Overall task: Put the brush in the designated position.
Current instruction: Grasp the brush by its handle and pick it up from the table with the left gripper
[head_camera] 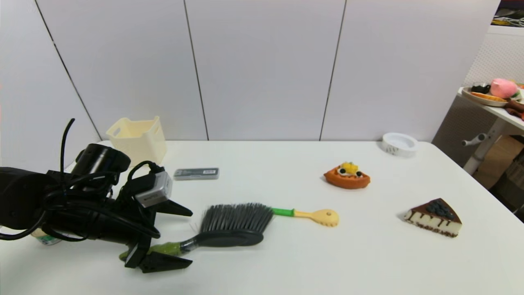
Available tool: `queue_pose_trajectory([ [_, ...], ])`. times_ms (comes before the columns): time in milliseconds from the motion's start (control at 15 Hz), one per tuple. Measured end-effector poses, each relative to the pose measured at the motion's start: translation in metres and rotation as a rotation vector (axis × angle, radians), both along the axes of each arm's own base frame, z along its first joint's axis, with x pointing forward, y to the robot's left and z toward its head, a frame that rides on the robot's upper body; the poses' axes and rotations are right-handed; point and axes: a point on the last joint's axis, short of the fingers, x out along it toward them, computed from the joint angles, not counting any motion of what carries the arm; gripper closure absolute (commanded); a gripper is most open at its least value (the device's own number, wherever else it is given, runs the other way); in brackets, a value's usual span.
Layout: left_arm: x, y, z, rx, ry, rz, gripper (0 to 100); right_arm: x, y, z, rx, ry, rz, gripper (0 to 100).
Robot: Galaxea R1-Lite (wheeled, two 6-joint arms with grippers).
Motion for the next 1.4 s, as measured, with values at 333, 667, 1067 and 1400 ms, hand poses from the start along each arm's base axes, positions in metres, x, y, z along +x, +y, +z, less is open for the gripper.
queue_pose_trajectory([
  [333, 0.006, -0.008, -0.006, 0.055, 0.002, 0.011, 0, 0.0, 0.0, 0.0, 0.0, 0.0, 0.0, 0],
  [667, 0.016, -0.016, -0.004, 0.078, -0.038, 0.106, 0, 0.0, 0.0, 0.0, 0.001, 0.0, 0.0, 0],
  [1067, 0.012, -0.025, -0.01, 0.077, -0.001, 0.09, 0, 0.0, 0.0, 0.0, 0.0, 0.0, 0.0, 0],
  [1400, 0.014, -0.028, -0.017, 0.085, 0.02, 0.078, 0, 0.0, 0.0, 0.0, 0.0, 0.0, 0.0, 0],
])
